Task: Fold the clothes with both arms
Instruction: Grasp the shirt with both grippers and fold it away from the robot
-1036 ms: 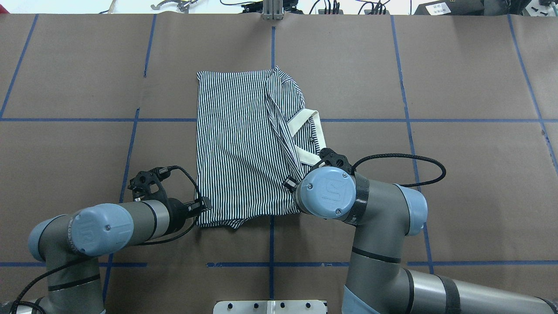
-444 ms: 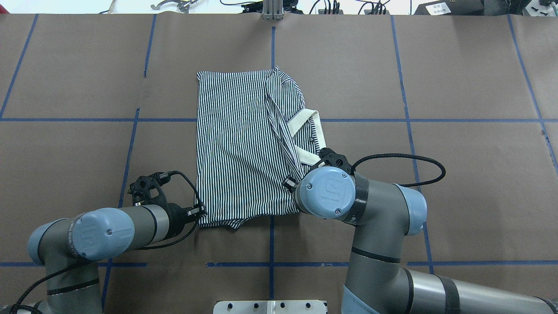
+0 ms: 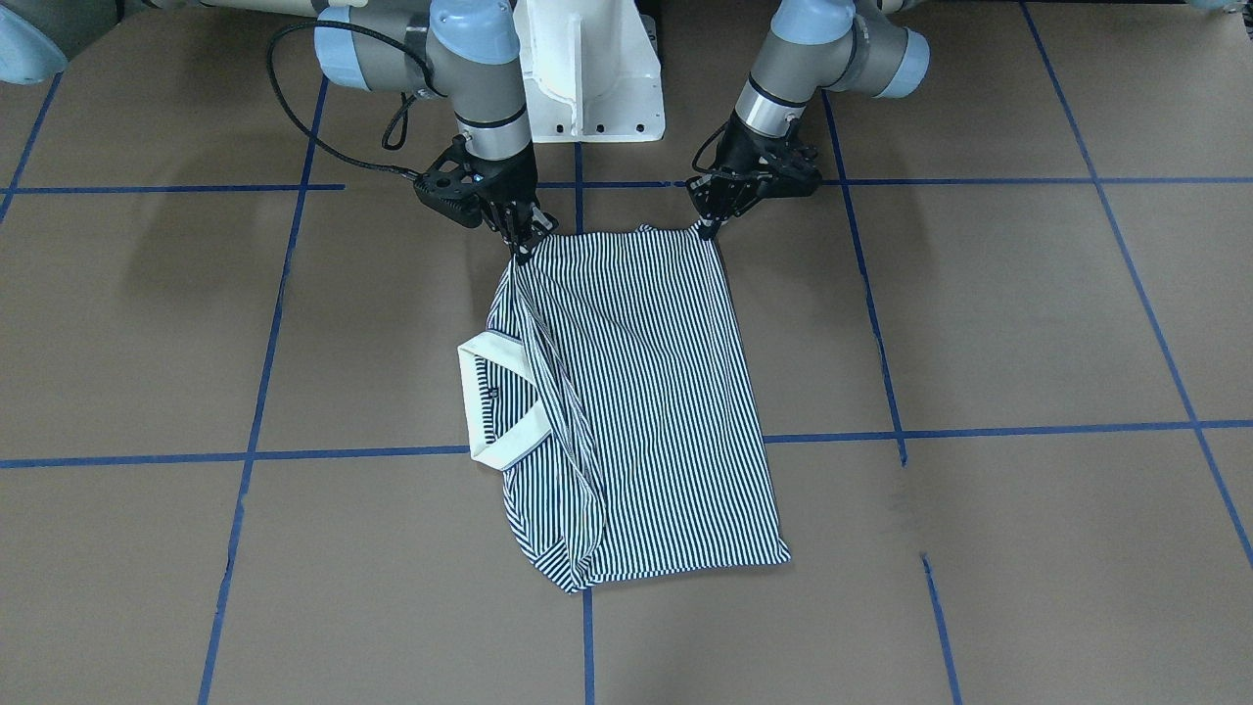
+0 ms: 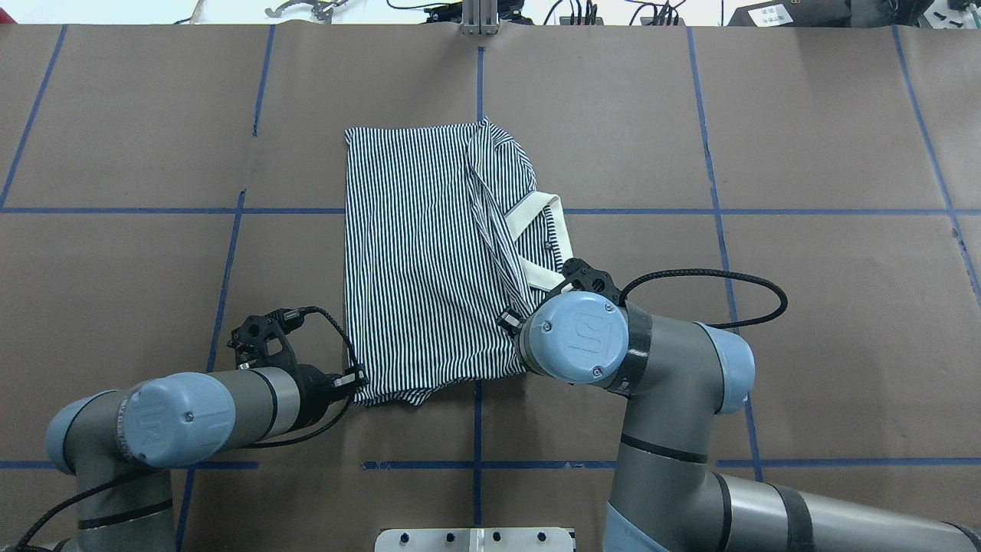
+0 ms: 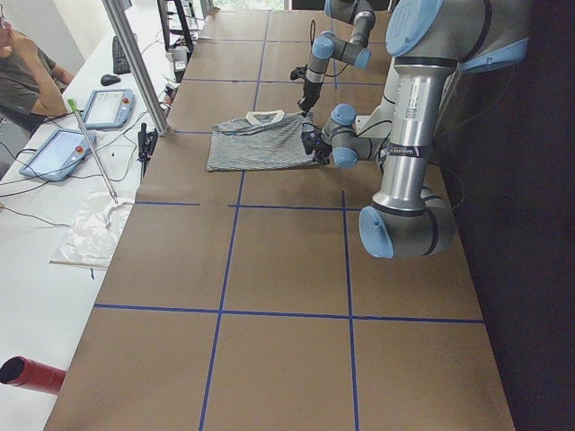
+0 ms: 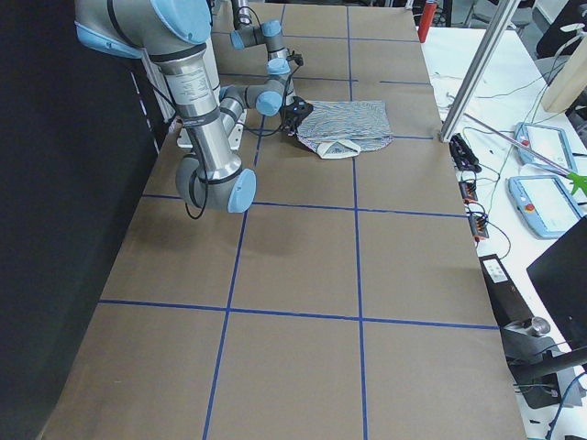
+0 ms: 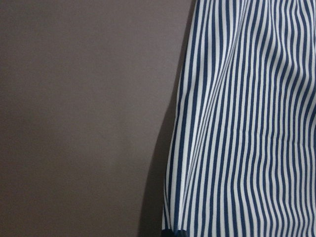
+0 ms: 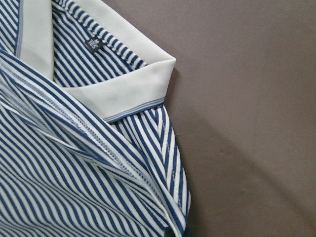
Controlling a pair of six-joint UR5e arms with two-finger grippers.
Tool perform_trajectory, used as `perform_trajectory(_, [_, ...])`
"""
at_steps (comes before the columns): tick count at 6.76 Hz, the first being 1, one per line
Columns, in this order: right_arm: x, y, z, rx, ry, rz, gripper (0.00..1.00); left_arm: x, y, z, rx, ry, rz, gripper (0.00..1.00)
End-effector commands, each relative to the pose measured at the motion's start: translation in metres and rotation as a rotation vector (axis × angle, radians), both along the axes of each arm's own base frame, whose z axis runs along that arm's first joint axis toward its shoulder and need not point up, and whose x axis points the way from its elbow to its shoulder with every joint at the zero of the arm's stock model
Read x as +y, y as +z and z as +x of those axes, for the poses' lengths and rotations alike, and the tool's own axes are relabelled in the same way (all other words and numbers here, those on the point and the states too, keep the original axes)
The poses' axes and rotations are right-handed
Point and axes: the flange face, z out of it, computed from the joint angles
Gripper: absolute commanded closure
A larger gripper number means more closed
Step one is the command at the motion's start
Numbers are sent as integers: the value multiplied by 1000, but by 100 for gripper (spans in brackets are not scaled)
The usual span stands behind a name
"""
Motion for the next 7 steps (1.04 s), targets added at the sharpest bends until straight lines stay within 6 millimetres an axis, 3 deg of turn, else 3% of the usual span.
perform_trajectory(1, [23,-45,59,-52,17,-13,100,18,-65,-44,25,45,-20,100])
perform_trajectory(2, [-16,-42,71,-30,79,-15,100,-3,-77,-54,39,18,-9,100])
perform_trajectory(3, [-68,-53,68,-42,133,-9,100,-68,-100,-62,39,-59,66,100])
perform_trajectory(4, [-130,-63,58,-29,155,-73,100,-129,-100,-52,-12,-83,83,100])
perform_trajectory(5, [-190,-61,52,-58,164,-97,100,-178,-94,-45,-63,-106,112,100])
perform_trajectory(6, [-248,-66,23,-74,168,-129,100,-225,-97,-42,-112,-128,145,100])
perform_trajectory(7, [-274,-57,13,-88,170,-124,100,-248,-89,-47,-135,-139,176,100])
